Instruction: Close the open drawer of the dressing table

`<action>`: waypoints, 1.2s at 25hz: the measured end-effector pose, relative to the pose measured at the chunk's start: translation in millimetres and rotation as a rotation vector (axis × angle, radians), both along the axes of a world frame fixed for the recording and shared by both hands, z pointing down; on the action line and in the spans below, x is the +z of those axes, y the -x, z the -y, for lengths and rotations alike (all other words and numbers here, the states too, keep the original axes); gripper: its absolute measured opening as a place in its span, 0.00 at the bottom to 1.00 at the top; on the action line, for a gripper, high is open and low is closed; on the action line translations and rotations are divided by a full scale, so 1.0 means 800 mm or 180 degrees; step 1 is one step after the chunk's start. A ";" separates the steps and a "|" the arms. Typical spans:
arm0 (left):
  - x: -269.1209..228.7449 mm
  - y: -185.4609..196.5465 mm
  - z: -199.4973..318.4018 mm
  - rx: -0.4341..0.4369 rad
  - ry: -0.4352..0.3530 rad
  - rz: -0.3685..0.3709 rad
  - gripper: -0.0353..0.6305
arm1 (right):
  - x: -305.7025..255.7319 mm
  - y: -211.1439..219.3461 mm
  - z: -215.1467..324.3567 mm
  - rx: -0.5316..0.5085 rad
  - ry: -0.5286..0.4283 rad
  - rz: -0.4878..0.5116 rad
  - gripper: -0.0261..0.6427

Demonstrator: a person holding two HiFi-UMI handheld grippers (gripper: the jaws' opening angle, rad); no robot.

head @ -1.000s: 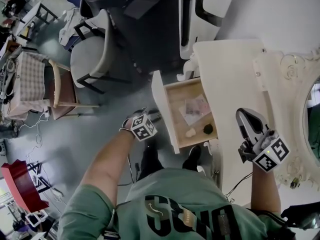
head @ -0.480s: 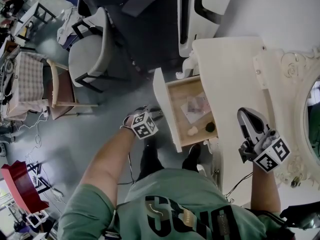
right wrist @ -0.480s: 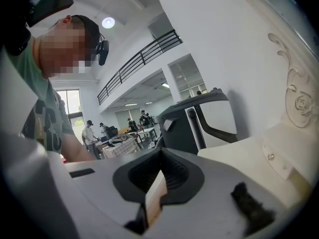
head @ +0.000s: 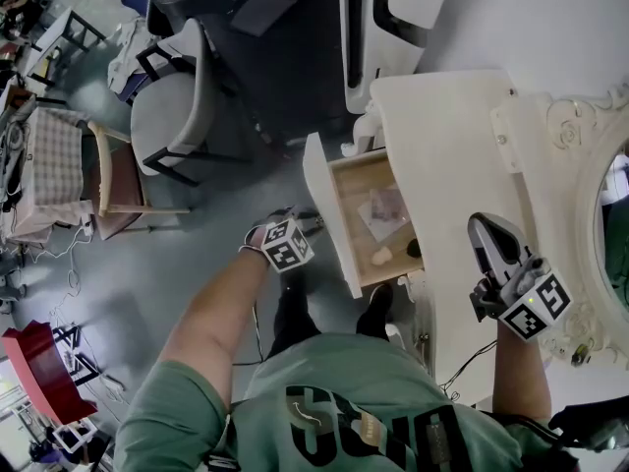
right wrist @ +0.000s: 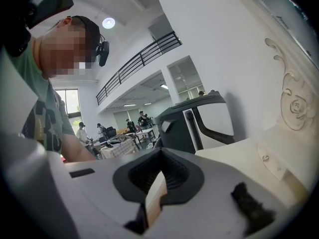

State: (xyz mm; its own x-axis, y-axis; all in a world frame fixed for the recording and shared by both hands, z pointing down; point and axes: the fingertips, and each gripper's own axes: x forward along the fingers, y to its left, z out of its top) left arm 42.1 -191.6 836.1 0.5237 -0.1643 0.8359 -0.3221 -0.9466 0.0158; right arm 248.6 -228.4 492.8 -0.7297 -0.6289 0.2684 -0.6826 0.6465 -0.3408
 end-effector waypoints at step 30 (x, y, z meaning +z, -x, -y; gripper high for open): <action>0.000 -0.059 0.020 0.0129 0.0003 -0.0038 0.25 | 0.006 -0.043 -0.013 0.0194 -0.0003 0.0033 0.06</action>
